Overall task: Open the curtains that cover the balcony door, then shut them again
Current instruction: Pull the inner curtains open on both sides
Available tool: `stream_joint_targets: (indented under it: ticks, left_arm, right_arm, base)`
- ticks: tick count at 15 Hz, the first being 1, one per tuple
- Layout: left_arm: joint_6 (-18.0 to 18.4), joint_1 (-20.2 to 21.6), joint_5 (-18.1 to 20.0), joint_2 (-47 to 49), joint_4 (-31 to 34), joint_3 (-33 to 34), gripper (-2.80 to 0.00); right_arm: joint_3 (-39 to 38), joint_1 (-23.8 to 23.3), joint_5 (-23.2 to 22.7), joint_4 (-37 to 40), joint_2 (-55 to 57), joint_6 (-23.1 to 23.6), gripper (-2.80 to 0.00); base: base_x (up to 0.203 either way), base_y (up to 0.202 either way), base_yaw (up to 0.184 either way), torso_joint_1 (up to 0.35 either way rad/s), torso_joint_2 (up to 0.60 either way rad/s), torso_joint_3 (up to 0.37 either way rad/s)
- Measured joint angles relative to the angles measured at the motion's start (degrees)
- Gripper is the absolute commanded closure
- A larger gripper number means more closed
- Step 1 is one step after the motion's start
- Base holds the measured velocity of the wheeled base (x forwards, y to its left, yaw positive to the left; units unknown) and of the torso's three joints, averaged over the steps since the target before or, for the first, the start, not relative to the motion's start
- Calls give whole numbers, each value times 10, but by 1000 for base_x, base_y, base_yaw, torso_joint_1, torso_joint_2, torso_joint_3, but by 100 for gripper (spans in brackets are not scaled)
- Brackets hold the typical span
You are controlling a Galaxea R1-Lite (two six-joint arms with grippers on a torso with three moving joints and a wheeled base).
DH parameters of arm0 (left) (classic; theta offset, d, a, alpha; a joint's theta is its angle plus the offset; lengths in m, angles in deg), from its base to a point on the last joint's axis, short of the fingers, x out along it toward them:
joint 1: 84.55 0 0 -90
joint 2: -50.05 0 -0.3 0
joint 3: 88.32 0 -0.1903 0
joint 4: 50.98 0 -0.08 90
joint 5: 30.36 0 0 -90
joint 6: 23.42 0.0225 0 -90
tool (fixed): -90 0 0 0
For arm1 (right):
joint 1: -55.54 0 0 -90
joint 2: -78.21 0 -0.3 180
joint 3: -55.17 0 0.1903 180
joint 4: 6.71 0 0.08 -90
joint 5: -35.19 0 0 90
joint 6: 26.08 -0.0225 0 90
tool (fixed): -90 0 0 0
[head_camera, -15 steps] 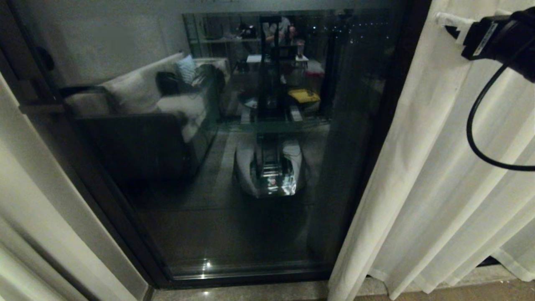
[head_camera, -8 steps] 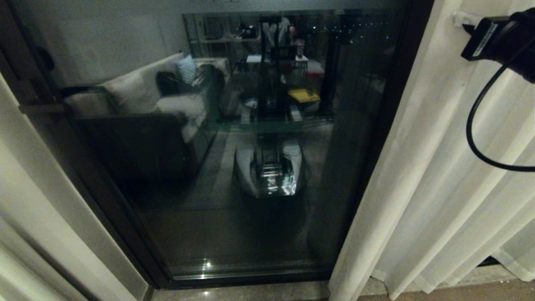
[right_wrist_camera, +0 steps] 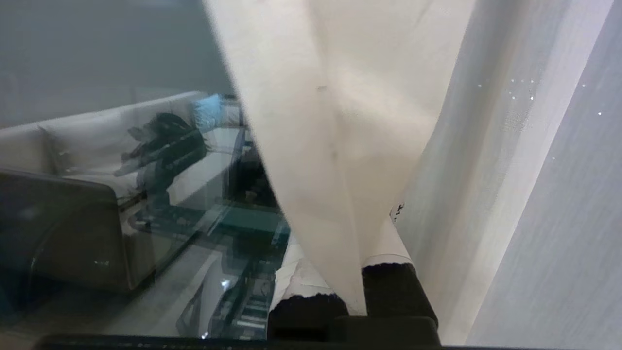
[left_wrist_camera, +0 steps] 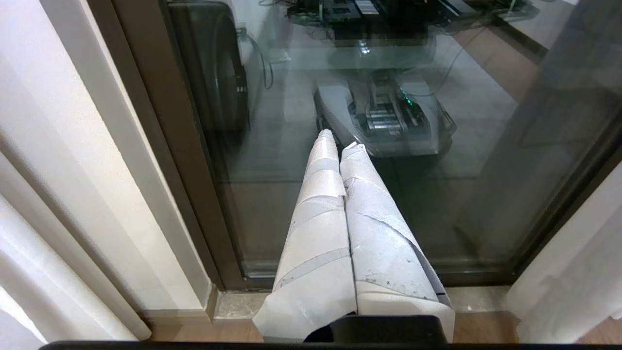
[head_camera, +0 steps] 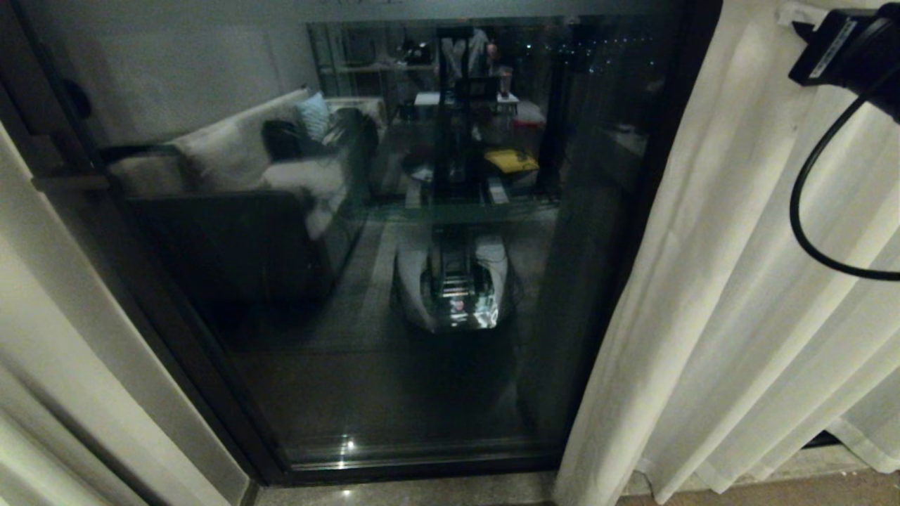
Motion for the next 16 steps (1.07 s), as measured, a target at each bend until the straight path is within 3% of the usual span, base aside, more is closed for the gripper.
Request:
stream_joint_targets:
  ticks: [10,16]
  left_arm:
    - [-1,0,0,0,0,0,0]
    - [-1,0,0,0,-1,0,0]
  right_arm:
    - [5,0,-1,-2,-1,-1,0]
    - [6,-1,0,-15,-1,-2,0]
  base:
    - [0,0,0,0,0,0]
    - [-1,-151,1,3,0,2]
